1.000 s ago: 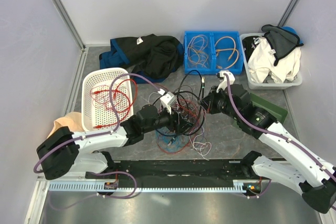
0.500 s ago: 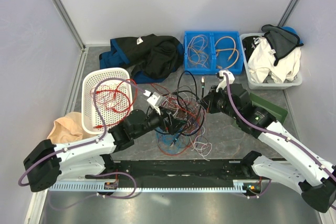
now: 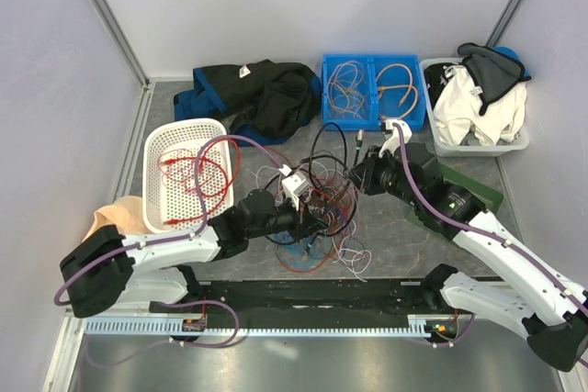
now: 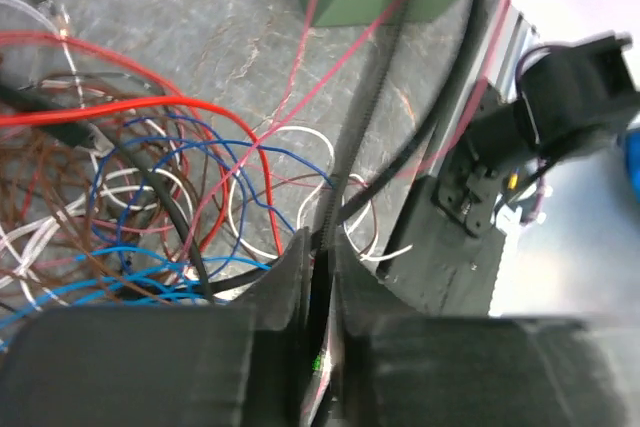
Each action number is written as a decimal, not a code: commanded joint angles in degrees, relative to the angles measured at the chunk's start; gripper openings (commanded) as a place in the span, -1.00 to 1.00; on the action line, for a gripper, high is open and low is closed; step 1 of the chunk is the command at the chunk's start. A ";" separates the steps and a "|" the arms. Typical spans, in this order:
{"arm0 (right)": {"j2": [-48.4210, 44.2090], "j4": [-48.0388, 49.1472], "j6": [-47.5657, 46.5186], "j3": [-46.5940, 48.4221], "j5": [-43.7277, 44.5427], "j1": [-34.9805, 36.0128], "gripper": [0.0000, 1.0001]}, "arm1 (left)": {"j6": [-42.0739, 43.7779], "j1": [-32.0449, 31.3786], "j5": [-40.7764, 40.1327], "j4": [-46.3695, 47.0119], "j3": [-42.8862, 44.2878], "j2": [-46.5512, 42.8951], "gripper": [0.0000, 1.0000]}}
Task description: Untangle the cables
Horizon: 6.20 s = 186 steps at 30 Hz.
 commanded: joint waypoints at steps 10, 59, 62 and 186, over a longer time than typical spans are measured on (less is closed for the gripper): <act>-4.10 -0.84 -1.54 1.37 8.74 0.15 0.52 | 10.61 0.17 -19.96 -28.02 21.08 -17.95 -0.97; 59.52 32.12 7.87 20.70 0.66 -2.92 0.47 | 10.26 0.00 -9.33 -33.93 43.86 -12.58 -0.97; 62.24 30.37 7.52 23.07 0.22 -2.84 0.42 | 10.52 0.00 -9.51 -34.02 43.69 -13.02 -0.97; 9.51 10.50 4.35 -20.17 22.98 -25.42 0.33 | -21.38 -0.71 -18.65 -14.86 -0.17 -10.91 0.99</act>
